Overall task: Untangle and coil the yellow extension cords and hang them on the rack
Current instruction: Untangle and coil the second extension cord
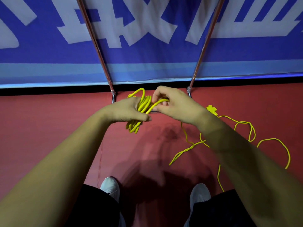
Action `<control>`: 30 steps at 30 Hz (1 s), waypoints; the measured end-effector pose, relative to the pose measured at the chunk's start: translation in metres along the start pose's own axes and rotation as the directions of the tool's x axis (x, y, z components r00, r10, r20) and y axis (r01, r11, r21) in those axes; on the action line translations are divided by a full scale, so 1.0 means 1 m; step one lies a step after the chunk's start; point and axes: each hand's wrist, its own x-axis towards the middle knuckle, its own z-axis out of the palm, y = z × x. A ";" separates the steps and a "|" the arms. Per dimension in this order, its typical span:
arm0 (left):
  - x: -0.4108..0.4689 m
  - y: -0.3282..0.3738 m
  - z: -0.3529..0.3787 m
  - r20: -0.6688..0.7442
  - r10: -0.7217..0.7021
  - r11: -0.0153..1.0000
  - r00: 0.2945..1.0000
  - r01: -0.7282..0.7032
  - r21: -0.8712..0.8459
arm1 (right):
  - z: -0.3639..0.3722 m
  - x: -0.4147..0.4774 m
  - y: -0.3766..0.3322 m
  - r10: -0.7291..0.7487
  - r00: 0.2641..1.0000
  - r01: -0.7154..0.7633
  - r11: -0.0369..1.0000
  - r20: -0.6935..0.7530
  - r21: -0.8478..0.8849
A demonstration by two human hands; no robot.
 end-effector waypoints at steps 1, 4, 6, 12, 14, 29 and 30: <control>-0.001 0.001 -0.001 -0.004 0.005 0.999 1.000 -0.005 -0.035 | -0.001 0.001 0.000 -0.014 1.000 0.014 1.000 -0.001 0.012; -0.007 0.002 -0.003 0.026 0.044 0.987 0.999 -0.039 -0.156 | -0.013 0.003 0.007 0.016 0.999 -0.014 0.998 -0.032 0.059; -0.010 0.002 -0.003 0.003 0.063 0.977 0.998 -0.061 -0.205 | -0.018 0.001 0.014 0.061 0.998 -0.061 0.998 -0.020 0.004; -0.009 0.002 0.001 -0.088 0.000 0.996 0.996 -0.009 -0.094 | -0.012 -0.001 0.024 0.118 0.988 -0.119 0.993 0.096 0.005; -0.009 0.001 0.001 -0.068 -0.047 0.999 0.997 0.045 -0.031 | -0.010 -0.001 0.024 0.130 0.987 -0.134 0.990 0.089 0.039; -0.012 0.001 0.002 -0.038 0.094 0.979 0.995 -0.099 -0.177 | -0.011 0.003 0.034 0.064 0.997 -0.056 0.988 -0.052 0.146; -0.012 0.002 0.002 -0.059 0.115 0.968 0.992 -0.125 -0.220 | -0.012 0.004 0.035 0.064 0.996 -0.054 0.988 -0.065 0.145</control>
